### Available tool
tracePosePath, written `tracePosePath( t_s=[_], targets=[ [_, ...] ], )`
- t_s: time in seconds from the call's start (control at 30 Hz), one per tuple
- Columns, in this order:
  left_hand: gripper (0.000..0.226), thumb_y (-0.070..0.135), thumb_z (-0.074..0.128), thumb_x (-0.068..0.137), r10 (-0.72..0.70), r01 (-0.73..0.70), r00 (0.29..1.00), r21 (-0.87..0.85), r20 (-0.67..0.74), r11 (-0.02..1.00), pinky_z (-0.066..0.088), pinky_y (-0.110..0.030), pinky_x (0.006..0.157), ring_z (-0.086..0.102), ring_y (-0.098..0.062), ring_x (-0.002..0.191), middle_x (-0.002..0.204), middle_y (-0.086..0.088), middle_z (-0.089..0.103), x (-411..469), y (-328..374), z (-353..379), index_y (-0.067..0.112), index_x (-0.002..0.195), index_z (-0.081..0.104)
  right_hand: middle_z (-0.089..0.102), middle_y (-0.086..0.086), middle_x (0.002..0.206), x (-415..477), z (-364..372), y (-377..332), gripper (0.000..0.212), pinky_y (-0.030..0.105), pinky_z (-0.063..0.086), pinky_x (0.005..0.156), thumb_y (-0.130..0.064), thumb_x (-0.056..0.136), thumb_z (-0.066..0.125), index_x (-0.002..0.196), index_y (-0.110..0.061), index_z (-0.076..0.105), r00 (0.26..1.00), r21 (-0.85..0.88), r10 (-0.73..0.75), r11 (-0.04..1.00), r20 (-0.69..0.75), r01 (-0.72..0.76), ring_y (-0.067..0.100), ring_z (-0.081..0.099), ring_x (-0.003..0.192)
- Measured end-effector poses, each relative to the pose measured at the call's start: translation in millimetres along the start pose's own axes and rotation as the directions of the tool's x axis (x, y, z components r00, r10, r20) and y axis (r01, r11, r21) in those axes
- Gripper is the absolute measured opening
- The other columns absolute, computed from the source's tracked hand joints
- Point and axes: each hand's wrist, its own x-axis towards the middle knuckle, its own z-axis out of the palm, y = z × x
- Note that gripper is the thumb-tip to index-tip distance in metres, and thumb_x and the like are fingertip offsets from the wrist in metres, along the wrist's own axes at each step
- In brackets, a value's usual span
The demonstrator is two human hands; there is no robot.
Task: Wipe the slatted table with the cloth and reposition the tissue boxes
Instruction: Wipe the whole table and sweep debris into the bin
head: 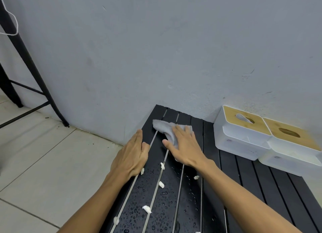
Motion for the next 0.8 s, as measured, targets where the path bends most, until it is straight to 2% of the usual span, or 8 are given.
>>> tracePosePath(
  t_s=[0.1, 0.17, 0.3, 0.4, 0.5, 0.67, 0.73, 0.8],
  targets=[
    [0.063, 0.038, 0.018, 0.097, -0.006, 0.006, 1.000, 0.006, 0.000, 1.000, 0.031, -0.039, 0.113, 0.031, -0.019, 0.144, 0.164, -0.001, 0.020, 0, 1, -1, 0.018, 0.157, 0.013, 0.033, 0.010, 0.158, -3, 2, -4, 0.057, 0.048, 0.026, 0.118, -0.046, 0.105, 0.036, 0.152, -0.014, 0.033, 1.000, 0.058, 0.021, 0.998, -0.001, -0.021, 0.035, 0.023, 0.147],
    [0.060, 0.034, 0.020, 0.100, -0.012, 0.012, 1.000, 0.011, -0.004, 1.000, 0.028, -0.037, 0.115, 0.026, -0.017, 0.147, 0.164, 0.000, 0.015, 0, 2, -1, 0.017, 0.157, 0.011, 0.056, 0.012, 0.124, 0, -1, -10, 0.035, 0.041, 0.046, 0.084, -0.036, 0.107, 0.035, 0.130, -0.015, 0.051, 0.993, 0.129, 0.068, 0.990, -0.096, -0.056, 0.035, 0.051, 0.114],
    [0.060, 0.034, 0.021, 0.101, -0.005, 0.005, 1.000, 0.016, 0.002, 1.000, 0.024, -0.036, 0.117, 0.022, -0.015, 0.148, 0.165, 0.000, 0.013, -1, 2, -1, 0.016, 0.157, 0.011, 0.062, 0.003, 0.079, 7, -28, -27, 0.032, 0.030, 0.041, 0.062, -0.027, 0.107, 0.036, 0.093, -0.010, 0.059, 0.971, 0.345, 0.142, 0.936, -0.194, -0.068, 0.018, 0.059, 0.067],
    [0.060, 0.033, 0.021, 0.101, 0.006, -0.006, 1.000, 0.024, -0.009, 1.000, 0.024, -0.036, 0.118, 0.020, -0.015, 0.149, 0.165, -0.001, 0.013, 0, 1, -1, 0.014, 0.157, 0.011, 0.069, 0.012, 0.077, 19, -58, -29, 0.026, 0.028, 0.054, 0.059, -0.023, 0.103, 0.052, 0.094, -0.004, 0.067, 0.948, 0.796, 0.304, 0.549, 0.094, -0.255, 0.019, 0.066, 0.063],
    [0.060, 0.032, 0.021, 0.102, 0.005, -0.005, 1.000, 0.024, -0.006, 1.000, 0.024, -0.036, 0.118, 0.021, -0.015, 0.149, 0.165, -0.002, 0.013, 0, 1, -1, 0.013, 0.157, 0.011, 0.066, 0.016, 0.085, 29, -72, -8, 0.019, 0.037, 0.053, 0.079, -0.021, 0.089, 0.069, 0.086, -0.003, 0.066, 0.879, 0.873, 0.333, 0.235, 0.340, -0.427, 0.030, 0.062, 0.081],
    [0.060, 0.034, 0.021, 0.102, 0.014, -0.013, 1.000, 0.037, -0.003, 0.999, 0.026, -0.037, 0.118, 0.021, -0.016, 0.149, 0.165, -0.002, 0.013, 1, 1, 0, 0.013, 0.157, 0.009, 0.068, 0.016, 0.123, 25, -69, 11, 0.037, 0.033, 0.050, 0.083, -0.034, 0.104, 0.047, 0.116, -0.004, 0.065, 0.850, 0.602, 0.505, 0.729, -0.151, -0.327, 0.023, 0.064, 0.093],
    [0.060, 0.034, 0.020, 0.102, 0.015, -0.015, 1.000, 0.037, -0.004, 0.999, 0.026, -0.038, 0.117, 0.022, -0.016, 0.148, 0.165, -0.002, 0.013, 1, 1, 0, 0.014, 0.157, 0.009, 0.052, 0.009, 0.147, 18, -63, 8, 0.057, 0.039, 0.041, 0.106, -0.049, 0.103, 0.041, 0.146, -0.012, 0.046, 0.921, 0.365, 0.246, 0.922, -0.301, -0.127, 0.025, 0.053, 0.129],
    [0.061, 0.035, 0.020, 0.101, 0.014, -0.014, 1.000, 0.044, -0.011, 0.999, 0.028, -0.038, 0.116, 0.024, -0.017, 0.148, 0.165, -0.003, 0.013, 1, 0, 1, 0.014, 0.157, 0.010, 0.028, 0.003, 0.163, 19, -45, 4, 0.067, 0.050, 0.020, 0.121, -0.060, 0.102, 0.031, 0.158, -0.025, 0.023, 0.983, 0.085, -0.040, 0.995, -0.178, 0.056, 0.027, 0.022, 0.151]
  ],
)
